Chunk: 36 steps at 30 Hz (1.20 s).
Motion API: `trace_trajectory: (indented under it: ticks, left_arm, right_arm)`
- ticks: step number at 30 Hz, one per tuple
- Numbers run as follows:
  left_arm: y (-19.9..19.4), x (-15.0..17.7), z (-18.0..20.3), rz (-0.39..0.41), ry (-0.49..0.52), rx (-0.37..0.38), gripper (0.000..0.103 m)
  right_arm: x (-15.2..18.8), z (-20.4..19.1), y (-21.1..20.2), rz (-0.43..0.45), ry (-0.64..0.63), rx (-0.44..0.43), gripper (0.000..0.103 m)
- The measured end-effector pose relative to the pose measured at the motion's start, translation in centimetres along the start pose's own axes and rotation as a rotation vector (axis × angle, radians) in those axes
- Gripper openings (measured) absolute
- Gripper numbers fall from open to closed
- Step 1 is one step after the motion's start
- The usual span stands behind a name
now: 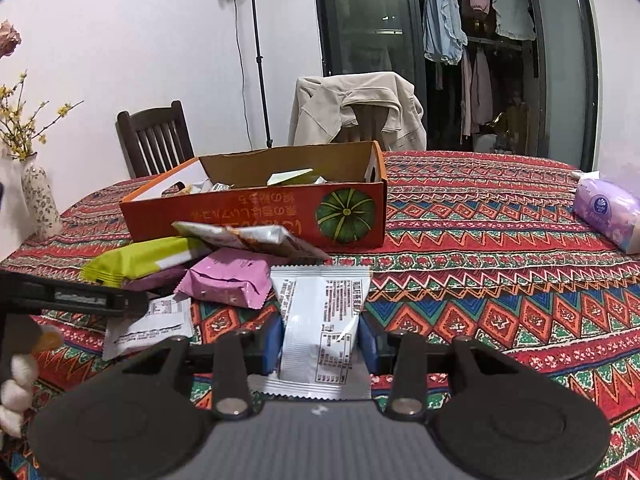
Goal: Organize snacks
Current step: 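Grasp another white packet with the left tool, then carry both white packets into the orange box and open both tools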
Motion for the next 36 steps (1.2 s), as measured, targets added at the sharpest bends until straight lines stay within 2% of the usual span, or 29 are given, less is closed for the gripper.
trace_trajectory:
  ticks: [2, 4, 5, 6, 9, 16, 22, 23, 36]
  left_arm:
    - [0.0, 0.1, -0.1, 0.0, -0.008, 0.012, 0.101]
    - [0.0, 0.1, -0.4, -0.002, -0.023, 0.046, 0.092]
    - [-0.1, 0.2, -0.6, -0.002, -0.032, 0.075, 0.082]
    - [-0.2, 0.3, -0.7, 0.001, -0.035, 0.087, 0.079]
    - [-0.9, 0.6, -0.8, 0.024, -0.03, 0.087, 0.067]
    - [-2.5, 1.5, -1.8, 0.053, -0.032, 0.097, 0.057]
    - [-4.8, 2.1, -2.7, 0.116, -0.02, 0.083, 0.056]
    - [-5.2, 2.3, -2.9, 0.125, -0.018, 0.076, 0.052]
    - [-7.4, 3.8, -5.9, 0.169, -0.043, 0.023, 0.052]
  right_arm:
    - [0.1, -0.1, 0.1, -0.003, -0.002, -0.005, 0.04]
    - [0.1, -0.2, 0.3, -0.006, -0.002, -0.011, 0.04]
    - [0.1, -0.2, 0.3, -0.007, -0.003, -0.015, 0.04]
    - [0.2, -0.3, 0.4, -0.008, -0.005, -0.017, 0.04]
    - [0.3, -0.5, 0.5, -0.01, -0.007, -0.021, 0.04]
    - [0.4, -0.7, 0.3, -0.006, -0.01, -0.026, 0.04]
    - [0.5, -1.0, 0.2, -0.004, -0.016, -0.031, 0.04]
    - [0.5, -1.0, 0.2, -0.004, -0.017, -0.032, 0.04]
    - [0.4, -1.8, -0.8, 0.012, -0.038, -0.03, 0.04]
Point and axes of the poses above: each gripper's, at about its wrist camera, not at the fingertips, and y roughly the way its jaws point, z to its right, x to its underside, the point moved 1 cm from there along y, roughly the way its jaws point, and after that the axes turned 6 degrees about -x, right-handed, at the moved point
